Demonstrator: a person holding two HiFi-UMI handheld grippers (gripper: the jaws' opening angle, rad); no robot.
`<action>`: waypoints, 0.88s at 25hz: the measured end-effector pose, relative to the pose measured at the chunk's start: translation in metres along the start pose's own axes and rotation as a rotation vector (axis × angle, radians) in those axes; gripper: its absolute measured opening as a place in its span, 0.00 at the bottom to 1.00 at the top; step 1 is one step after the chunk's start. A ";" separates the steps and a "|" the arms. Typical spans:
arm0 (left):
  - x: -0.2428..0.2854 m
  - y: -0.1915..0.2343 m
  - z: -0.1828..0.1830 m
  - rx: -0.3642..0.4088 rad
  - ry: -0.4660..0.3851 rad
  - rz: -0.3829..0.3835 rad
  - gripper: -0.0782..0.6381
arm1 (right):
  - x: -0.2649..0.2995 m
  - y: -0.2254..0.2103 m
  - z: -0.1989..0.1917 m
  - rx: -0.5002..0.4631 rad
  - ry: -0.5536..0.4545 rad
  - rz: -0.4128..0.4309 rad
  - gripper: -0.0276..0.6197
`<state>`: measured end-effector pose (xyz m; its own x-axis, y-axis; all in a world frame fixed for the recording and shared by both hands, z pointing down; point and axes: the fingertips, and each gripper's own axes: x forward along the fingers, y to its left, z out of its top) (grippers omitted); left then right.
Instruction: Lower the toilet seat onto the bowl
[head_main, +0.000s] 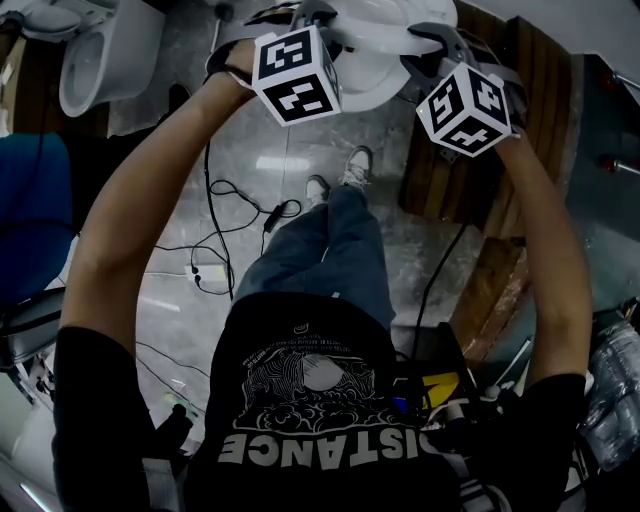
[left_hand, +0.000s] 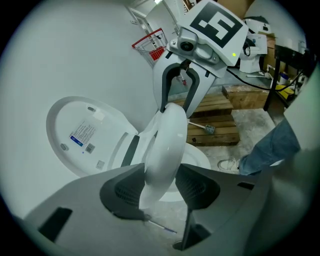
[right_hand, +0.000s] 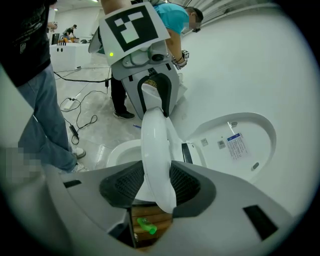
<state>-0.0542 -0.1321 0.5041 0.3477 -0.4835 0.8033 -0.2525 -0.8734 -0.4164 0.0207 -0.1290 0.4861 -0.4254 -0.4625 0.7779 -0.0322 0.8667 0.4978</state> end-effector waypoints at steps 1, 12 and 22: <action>0.003 -0.003 -0.003 0.002 0.005 0.001 0.37 | 0.002 0.004 -0.001 -0.004 0.002 0.002 0.30; 0.027 -0.039 -0.022 0.070 0.010 -0.022 0.40 | 0.024 0.043 -0.013 -0.044 0.008 -0.001 0.32; 0.055 -0.070 -0.048 0.130 0.017 0.004 0.41 | 0.053 0.080 -0.024 -0.106 0.052 -0.020 0.33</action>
<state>-0.0603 -0.0943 0.5976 0.3313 -0.4869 0.8082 -0.1342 -0.8722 -0.4704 0.0168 -0.0890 0.5763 -0.3782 -0.4909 0.7848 0.0567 0.8339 0.5490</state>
